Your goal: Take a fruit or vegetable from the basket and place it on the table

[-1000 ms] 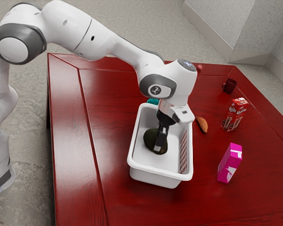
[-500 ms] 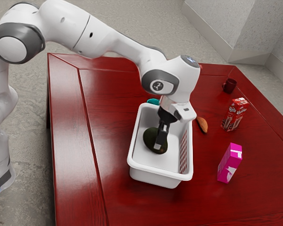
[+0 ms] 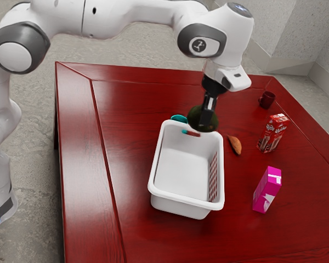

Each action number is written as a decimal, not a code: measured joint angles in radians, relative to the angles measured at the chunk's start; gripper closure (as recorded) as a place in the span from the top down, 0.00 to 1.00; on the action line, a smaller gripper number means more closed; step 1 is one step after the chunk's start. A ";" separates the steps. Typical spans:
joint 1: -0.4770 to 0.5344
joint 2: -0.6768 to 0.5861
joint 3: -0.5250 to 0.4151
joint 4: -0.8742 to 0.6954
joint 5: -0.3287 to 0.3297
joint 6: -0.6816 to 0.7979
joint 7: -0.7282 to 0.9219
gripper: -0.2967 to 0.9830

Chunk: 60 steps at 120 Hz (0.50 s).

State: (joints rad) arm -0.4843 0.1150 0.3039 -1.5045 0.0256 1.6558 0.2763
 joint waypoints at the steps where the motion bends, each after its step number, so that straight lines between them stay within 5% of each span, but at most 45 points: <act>1: -0.002 -0.001 0.007 0.006 0.002 -0.003 0.000 0.60; 17: -0.005 -0.006 0.170 0.053 0.030 -0.032 -0.004 0.52; 26: 0.029 -0.005 0.247 0.052 0.040 -0.037 -0.009 0.61; 60: 0.230 0.070 0.266 -0.114 -0.005 0.104 -0.025 0.66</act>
State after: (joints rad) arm -0.2541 0.1852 0.5701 -1.6186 0.0203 1.7596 0.2517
